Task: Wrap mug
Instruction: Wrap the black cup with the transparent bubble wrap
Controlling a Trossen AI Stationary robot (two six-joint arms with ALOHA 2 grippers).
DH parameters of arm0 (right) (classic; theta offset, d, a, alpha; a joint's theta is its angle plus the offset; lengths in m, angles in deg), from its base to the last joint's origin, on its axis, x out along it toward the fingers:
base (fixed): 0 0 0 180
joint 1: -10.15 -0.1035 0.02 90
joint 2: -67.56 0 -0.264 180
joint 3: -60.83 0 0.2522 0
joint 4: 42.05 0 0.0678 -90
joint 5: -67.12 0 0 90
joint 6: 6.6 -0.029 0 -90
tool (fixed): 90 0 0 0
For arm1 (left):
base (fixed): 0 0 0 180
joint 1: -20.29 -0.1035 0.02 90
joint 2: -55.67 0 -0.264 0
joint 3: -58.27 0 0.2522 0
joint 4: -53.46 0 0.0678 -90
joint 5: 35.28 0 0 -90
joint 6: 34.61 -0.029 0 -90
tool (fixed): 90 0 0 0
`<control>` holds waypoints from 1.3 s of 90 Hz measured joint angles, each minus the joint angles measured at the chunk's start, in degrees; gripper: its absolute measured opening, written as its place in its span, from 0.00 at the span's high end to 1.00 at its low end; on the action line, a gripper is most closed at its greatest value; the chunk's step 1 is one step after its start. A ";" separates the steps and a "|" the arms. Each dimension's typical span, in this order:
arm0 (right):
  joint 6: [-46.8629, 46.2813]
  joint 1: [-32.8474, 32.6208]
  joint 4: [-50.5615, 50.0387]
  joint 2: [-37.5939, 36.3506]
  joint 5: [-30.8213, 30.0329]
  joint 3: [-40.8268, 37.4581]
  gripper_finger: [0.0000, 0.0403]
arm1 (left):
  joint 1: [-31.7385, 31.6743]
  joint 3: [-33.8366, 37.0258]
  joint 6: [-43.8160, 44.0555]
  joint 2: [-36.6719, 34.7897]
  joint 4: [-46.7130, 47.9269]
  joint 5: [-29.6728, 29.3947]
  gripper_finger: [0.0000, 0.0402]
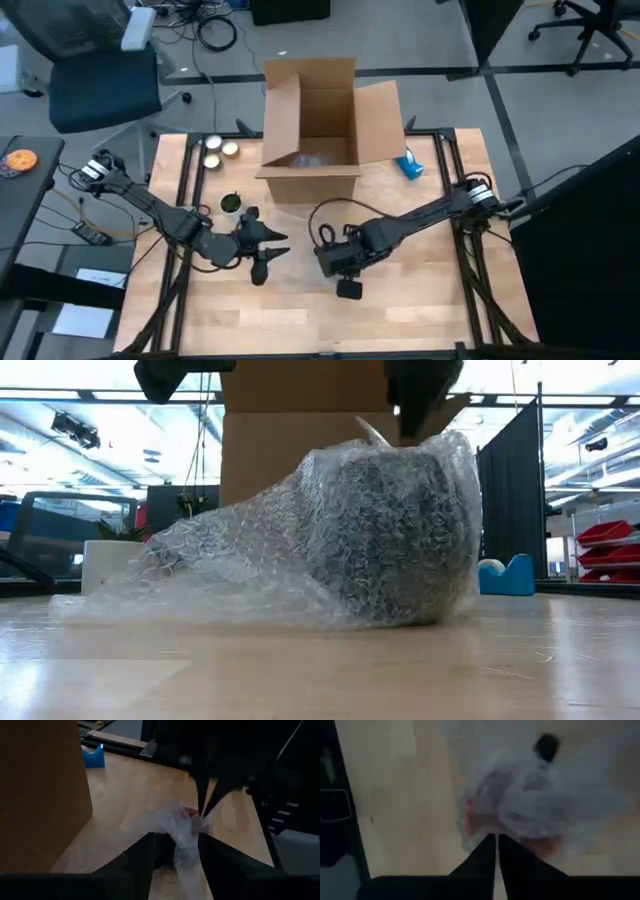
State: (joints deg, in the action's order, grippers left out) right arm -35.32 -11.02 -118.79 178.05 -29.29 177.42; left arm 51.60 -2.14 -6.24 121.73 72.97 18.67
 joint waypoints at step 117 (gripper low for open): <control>-2.08 -1.90 10.71 -2.88 -4.37 -6.25 1.00 | 0.00 0.00 0.47 0.00 0.41 0.11 0.66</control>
State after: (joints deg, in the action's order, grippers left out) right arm -37.40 -12.92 -108.08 175.17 -33.66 171.18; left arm 51.60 -2.14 -5.78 121.73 73.37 18.78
